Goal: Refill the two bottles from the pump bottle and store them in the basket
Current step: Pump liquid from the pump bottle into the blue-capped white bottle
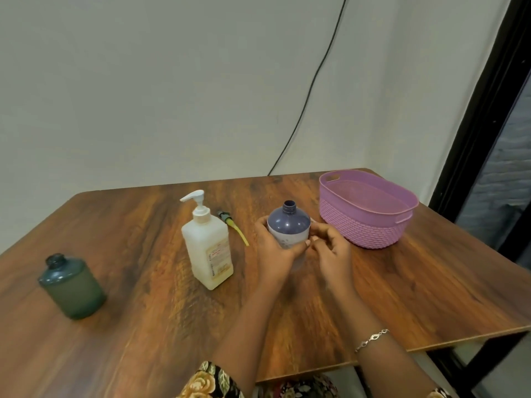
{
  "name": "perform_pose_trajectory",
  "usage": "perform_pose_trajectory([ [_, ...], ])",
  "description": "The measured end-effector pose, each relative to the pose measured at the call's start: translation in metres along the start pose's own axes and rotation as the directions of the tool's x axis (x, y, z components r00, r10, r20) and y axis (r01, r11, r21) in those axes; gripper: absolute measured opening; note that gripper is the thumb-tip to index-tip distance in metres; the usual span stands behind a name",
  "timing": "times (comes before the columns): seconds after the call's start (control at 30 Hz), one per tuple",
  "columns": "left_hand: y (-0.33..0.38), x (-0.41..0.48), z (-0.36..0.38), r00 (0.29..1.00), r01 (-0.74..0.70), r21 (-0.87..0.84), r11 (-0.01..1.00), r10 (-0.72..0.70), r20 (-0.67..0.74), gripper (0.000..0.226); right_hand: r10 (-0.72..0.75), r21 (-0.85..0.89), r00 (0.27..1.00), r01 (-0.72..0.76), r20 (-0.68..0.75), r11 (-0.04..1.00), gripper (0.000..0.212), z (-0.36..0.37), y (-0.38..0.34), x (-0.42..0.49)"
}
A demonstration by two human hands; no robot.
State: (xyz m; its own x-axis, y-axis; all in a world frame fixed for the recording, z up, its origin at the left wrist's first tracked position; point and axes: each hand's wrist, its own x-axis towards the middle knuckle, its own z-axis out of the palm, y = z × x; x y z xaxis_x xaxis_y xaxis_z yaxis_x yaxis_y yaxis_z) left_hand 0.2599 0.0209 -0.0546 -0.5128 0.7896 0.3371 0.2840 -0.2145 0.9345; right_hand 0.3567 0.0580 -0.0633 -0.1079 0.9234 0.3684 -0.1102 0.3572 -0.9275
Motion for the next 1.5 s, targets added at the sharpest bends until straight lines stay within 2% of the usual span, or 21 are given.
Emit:
perform_pose_trajectory([
  [0.13,0.000,-0.015,-0.033,0.998,0.008,0.019,1.000,-0.007,-0.061,0.085,0.027,-0.016,0.999,-0.026,0.036,1.000,0.031,0.022,-0.003,-0.007],
  [0.23,0.002,-0.027,-0.058,0.994,-0.005,0.015,1.000,0.007,-0.108,0.079,0.039,0.013,0.997,-0.040,0.062,0.999,0.031,0.043,-0.011,-0.010],
  [0.4,0.004,-0.043,-0.102,0.979,-0.033,-0.011,0.999,0.030,-0.202,0.084,0.030,0.054,0.991,-0.037,0.127,0.998,0.019,0.082,-0.036,-0.004],
  [0.53,0.001,-0.048,-0.140,0.967,-0.027,0.043,0.999,0.037,-0.251,0.083,0.016,0.077,0.988,-0.028,0.152,0.997,0.013,0.118,-0.058,0.007],
  [0.77,-0.004,-0.040,-0.185,0.962,0.037,0.137,0.990,0.002,-0.274,0.074,-0.042,-0.013,0.968,0.046,0.246,0.999,0.013,0.154,-0.091,0.024],
  [0.87,0.000,-0.037,-0.190,0.964,0.084,0.154,0.984,-0.041,-0.264,0.073,-0.064,-0.159,0.941,0.123,0.333,0.980,0.008,0.157,-0.099,0.031],
  [0.97,0.000,-0.033,-0.191,0.965,0.107,0.173,0.979,-0.060,-0.256,0.073,-0.065,-0.340,0.905,0.223,0.420,0.913,0.009,0.162,-0.103,0.038],
  [1.07,0.000,-0.031,-0.189,0.965,0.131,0.199,0.971,-0.079,-0.250,0.073,-0.057,-0.420,0.877,0.284,0.476,0.862,0.011,0.166,-0.105,0.041],
  [1.2,0.004,-0.028,-0.188,0.965,0.138,0.191,0.972,-0.088,-0.247,0.071,-0.070,-0.470,0.848,0.358,0.525,0.807,0.012,0.170,-0.107,0.043],
  [1.33,0.005,-0.020,-0.191,0.963,0.158,0.230,0.960,-0.099,-0.249,0.074,-0.046,-0.510,0.844,0.365,0.534,0.779,0.013,0.174,-0.108,0.048],
  [1.5,0.005,-0.011,-0.191,0.966,0.157,0.253,0.955,-0.095,-0.240,0.077,-0.048,-0.491,0.839,0.362,0.543,0.792,0.012,0.172,-0.103,0.051],
])
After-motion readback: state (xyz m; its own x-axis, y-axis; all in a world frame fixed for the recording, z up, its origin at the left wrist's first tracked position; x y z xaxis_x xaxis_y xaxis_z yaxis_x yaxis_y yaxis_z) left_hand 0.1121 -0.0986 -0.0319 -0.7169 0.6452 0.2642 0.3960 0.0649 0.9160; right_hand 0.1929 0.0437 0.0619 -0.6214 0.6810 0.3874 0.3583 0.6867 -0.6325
